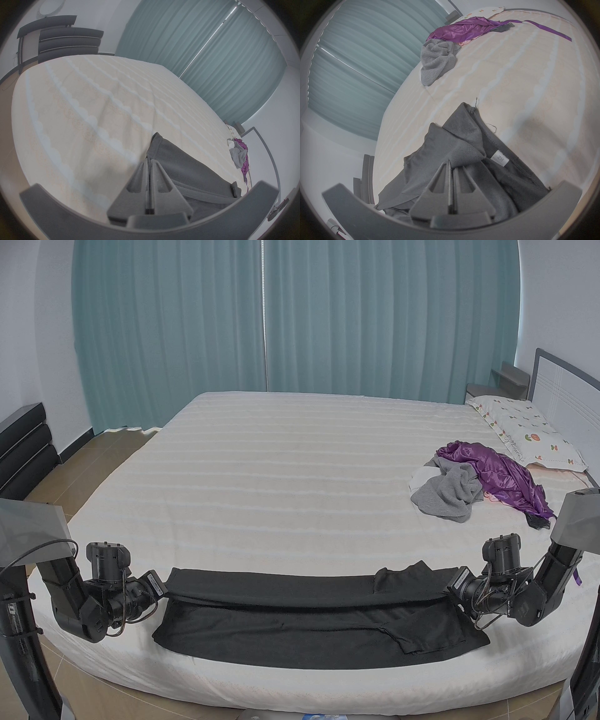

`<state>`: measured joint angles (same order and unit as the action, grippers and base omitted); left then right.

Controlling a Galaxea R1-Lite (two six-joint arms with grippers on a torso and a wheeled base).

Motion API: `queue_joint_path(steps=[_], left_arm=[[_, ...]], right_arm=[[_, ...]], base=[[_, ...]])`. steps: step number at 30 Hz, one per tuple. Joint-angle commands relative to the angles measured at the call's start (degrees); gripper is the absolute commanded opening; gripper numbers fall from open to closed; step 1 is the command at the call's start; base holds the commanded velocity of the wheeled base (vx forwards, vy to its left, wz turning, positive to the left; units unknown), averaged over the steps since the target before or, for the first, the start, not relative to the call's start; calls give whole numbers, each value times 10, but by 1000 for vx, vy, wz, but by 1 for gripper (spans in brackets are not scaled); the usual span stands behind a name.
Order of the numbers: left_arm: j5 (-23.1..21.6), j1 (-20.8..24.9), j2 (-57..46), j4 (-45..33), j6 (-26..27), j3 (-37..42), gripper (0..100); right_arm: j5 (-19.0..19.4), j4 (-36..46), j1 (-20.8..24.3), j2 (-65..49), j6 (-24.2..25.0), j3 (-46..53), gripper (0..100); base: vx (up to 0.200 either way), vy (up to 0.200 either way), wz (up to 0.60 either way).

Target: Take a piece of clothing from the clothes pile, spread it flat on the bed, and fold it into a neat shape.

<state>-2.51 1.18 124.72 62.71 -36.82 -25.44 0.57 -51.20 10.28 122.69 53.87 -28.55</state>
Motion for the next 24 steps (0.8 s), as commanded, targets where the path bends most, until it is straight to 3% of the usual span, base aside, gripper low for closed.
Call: queue_joint_path(steps=[1, 11, 12, 14, 15, 20, 24], left_arm=[[1, 3, -2, 1, 0, 17, 0], [-4, 12, 7, 0, -1, 38, 0], [-5, 12, 7, 0, -1, 38, 0], [-5, 12, 8, 0, -2, 37, 0], [-5, 12, 8, 0, -2, 37, 100], [-5, 10, 2, 1, -5, 30, 100], [-7, 3, -9, 0, -13, 3, 100]], right_arm=[[0, 0, 1, 5, -1, 6, 0], [0, 0, 0, 31, -18, 2, 0], [0, 0, 0, 33, -18, 2, 100], [0, 0, 0, 33, -18, 0, 100], [0, 0, 0, 30, -18, -1, 100], [3, -20, -9, 4, -16, -2, 100], [37, -25, -36, -20, -16, -12, 100]], base=[[0, 0, 0], [0, 0, 0], [0, 0, 0], [0, 0, 0], [0, 0, 0], [0, 0, 0], [0, 0, 0]])
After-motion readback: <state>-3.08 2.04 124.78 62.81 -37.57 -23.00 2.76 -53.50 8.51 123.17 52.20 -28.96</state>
